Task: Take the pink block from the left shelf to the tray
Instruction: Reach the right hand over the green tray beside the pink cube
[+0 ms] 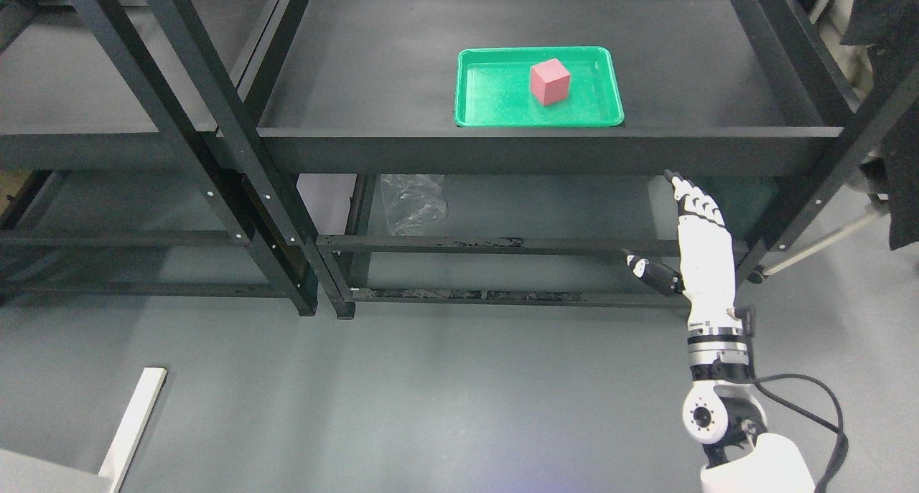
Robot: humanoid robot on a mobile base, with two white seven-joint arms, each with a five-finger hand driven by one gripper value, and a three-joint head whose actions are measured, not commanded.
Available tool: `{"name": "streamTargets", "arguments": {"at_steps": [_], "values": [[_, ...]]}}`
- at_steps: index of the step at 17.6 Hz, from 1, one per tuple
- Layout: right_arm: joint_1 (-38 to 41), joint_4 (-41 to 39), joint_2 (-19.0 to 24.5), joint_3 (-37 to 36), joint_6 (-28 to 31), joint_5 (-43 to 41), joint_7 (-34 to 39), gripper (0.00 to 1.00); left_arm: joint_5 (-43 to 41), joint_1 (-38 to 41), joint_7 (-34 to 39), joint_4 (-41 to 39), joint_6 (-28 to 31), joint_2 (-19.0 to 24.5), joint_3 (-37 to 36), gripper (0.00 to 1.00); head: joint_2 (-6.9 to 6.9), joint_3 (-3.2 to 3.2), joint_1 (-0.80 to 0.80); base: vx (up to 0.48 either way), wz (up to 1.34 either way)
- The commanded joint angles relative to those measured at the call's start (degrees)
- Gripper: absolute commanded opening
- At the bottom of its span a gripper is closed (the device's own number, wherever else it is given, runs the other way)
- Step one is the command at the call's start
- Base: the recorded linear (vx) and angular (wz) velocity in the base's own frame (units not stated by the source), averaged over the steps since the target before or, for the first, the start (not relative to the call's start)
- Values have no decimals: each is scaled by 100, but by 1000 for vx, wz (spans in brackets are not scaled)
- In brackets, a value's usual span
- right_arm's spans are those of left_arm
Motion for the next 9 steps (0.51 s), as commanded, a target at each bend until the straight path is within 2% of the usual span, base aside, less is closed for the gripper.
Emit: {"name": "streamTargets", "arguments": {"at_steps": [1,4,9], "values": [[-237,-44,-55,430,-62,2007,-17,100,0,-167,4,-100,-2,100,0,100,0,0,0,226,181],[-351,-44,-2,404,-79,1937,194,100,0,-176,4,-100,-2,100,0,100,0,0,0,260,142],[-483,-61,6,412,-254,1665,125,100,0,-167,4,-100,-2,100,0,100,0,0,0,290,78]]}}
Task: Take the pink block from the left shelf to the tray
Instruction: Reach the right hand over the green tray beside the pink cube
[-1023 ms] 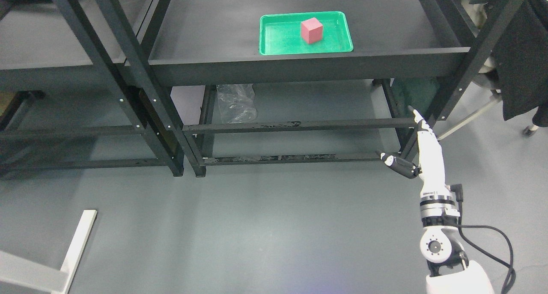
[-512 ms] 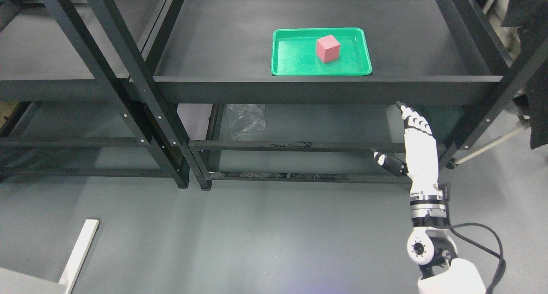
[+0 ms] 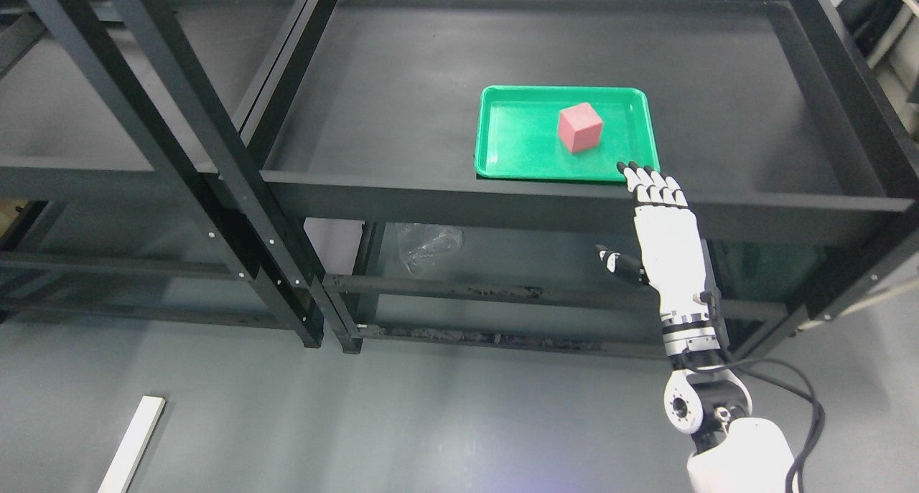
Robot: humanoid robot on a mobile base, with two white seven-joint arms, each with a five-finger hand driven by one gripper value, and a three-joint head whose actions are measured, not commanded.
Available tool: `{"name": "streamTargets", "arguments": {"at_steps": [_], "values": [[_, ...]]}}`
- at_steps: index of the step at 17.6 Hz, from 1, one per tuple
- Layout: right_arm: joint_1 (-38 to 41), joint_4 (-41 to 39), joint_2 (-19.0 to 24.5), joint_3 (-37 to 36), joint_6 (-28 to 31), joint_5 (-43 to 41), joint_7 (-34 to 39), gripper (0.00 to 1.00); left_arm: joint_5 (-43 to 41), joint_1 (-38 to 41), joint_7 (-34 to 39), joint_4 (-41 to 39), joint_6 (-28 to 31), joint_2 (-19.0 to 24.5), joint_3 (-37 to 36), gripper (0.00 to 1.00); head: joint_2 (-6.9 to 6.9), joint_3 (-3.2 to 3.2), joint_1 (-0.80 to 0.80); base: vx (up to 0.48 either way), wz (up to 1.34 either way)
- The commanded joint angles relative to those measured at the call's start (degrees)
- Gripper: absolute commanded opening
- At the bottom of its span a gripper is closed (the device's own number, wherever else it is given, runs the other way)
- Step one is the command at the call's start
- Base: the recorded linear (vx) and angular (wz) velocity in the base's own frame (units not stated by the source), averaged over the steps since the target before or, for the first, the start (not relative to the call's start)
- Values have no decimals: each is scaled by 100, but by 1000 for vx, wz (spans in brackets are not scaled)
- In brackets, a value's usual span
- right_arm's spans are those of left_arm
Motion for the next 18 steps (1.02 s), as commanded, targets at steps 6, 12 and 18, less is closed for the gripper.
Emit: {"name": "streamTargets", "arguments": {"at_steps": [6,12,18], "values": [[-185,-128,-54,158,-439,164,-652,100,0,-167,4,-100,-2,100,0,100,0,0,0,294,2],[-247,12,-54,176,-439,-37,691,100,0,-167,4,-100,-2,100,0,100,0,0,0,247,-93],[-124,39,-54,176,-439,-530,921,100,0,-167,4,-100,-2,100,0,100,0,0,0,189,-86]]}}
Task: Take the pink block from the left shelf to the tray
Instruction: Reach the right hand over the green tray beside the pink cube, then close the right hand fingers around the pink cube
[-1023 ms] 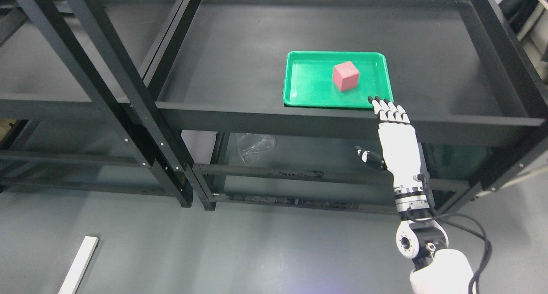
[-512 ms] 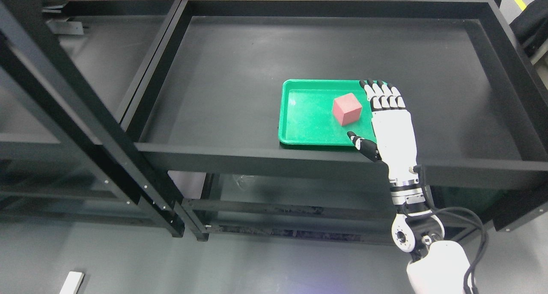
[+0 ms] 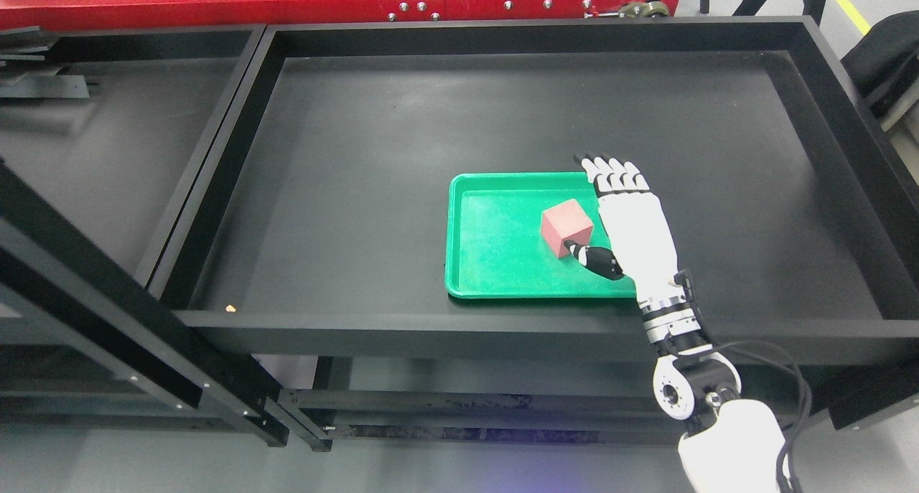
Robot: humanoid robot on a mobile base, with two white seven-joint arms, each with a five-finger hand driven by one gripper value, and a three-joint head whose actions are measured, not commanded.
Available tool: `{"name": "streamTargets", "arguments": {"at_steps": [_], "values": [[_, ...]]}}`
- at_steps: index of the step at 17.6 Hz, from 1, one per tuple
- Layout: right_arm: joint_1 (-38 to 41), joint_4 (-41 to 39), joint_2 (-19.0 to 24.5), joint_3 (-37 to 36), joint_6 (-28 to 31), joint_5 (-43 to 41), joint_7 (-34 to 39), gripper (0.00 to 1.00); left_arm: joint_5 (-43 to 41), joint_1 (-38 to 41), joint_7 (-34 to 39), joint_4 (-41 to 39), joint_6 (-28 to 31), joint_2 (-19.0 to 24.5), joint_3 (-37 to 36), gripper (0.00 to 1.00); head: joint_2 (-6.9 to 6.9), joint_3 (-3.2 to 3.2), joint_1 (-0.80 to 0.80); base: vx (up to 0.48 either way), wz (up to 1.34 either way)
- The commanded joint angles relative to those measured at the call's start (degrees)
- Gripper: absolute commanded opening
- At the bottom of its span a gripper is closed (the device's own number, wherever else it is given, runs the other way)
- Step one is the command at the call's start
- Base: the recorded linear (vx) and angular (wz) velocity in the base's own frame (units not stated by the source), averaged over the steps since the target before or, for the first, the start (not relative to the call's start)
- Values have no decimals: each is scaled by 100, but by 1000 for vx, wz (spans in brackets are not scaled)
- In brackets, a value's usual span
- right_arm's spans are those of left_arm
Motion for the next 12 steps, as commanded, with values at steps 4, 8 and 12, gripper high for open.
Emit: {"name": "streamTargets", "arguments": {"at_steps": [4,8,12], "values": [[124,66,-92,26,0,-363,492,100,0,-167,4,-100,-2,100,0,100,0,0,0,125,-58],[124,75,-92,26,43,-424,775,99,0,-167,4,-100,-2,100,0,100,0,0,0,100,-32],[142,101,-92,26,61,-442,879,99,0,-167,4,-100,-2,100,0,100,0,0,0,85,-6]]}}
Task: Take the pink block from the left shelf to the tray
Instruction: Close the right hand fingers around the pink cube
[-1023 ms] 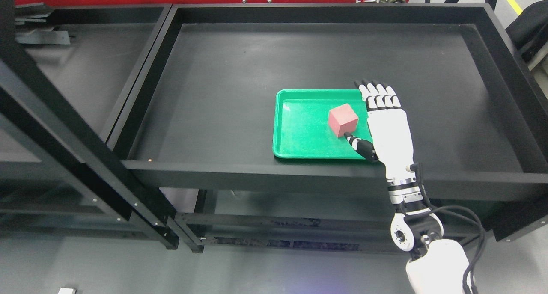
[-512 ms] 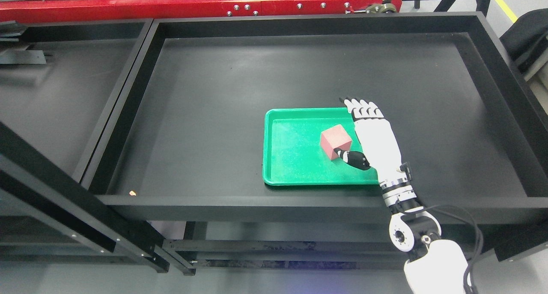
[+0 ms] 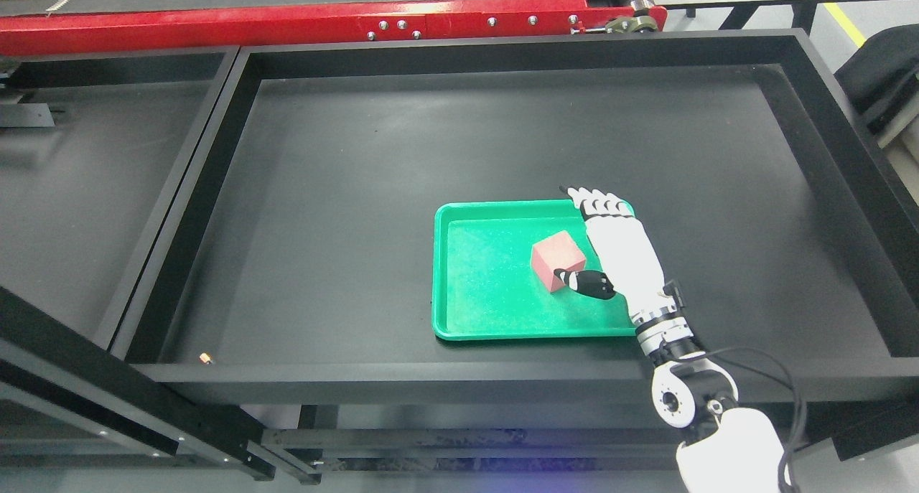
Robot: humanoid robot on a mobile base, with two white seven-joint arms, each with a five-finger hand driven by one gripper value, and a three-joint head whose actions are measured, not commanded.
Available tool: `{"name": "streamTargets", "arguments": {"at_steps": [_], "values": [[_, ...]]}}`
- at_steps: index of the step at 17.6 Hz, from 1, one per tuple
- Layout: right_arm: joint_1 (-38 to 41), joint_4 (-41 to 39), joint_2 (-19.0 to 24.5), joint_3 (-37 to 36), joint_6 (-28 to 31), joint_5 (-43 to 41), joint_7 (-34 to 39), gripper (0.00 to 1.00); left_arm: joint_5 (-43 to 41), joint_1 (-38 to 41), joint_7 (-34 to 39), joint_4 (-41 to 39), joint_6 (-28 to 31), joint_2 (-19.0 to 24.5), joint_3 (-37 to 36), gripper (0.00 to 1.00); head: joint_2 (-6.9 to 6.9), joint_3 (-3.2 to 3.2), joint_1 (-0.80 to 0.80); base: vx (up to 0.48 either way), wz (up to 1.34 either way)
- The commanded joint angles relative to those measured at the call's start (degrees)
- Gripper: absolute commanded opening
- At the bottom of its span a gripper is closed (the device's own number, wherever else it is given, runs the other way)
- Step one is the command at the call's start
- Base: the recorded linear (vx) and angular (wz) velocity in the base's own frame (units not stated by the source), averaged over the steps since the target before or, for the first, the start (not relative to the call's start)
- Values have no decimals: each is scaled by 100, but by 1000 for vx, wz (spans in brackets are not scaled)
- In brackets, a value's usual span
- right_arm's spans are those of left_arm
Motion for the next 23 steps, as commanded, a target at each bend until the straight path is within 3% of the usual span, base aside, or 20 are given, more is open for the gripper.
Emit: {"name": "streamTargets", "arguments": {"at_steps": [1,3,8,16,23], "values": [[29,90,-97,17,50,-52,256,99,0,-176,4,-100,-2,100,0,100,0,0,0,74,0],[29,186,-97,17,312,-61,686,98,0,-167,4,-100,-2,100,0,100,0,0,0,58,0],[20,415,-97,17,393,-824,776,99,0,-176,4,-100,-2,100,0,100,0,0,0,34,0],[-77,705,-97,254,419,-246,785,96,0,-167,4,-100,-2,100,0,100,0,0,0,0,0],[-419,1100,-97,272,428,-219,829,96,0,-167,4,-100,-2,100,0,100,0,0,0,24,0]]}}
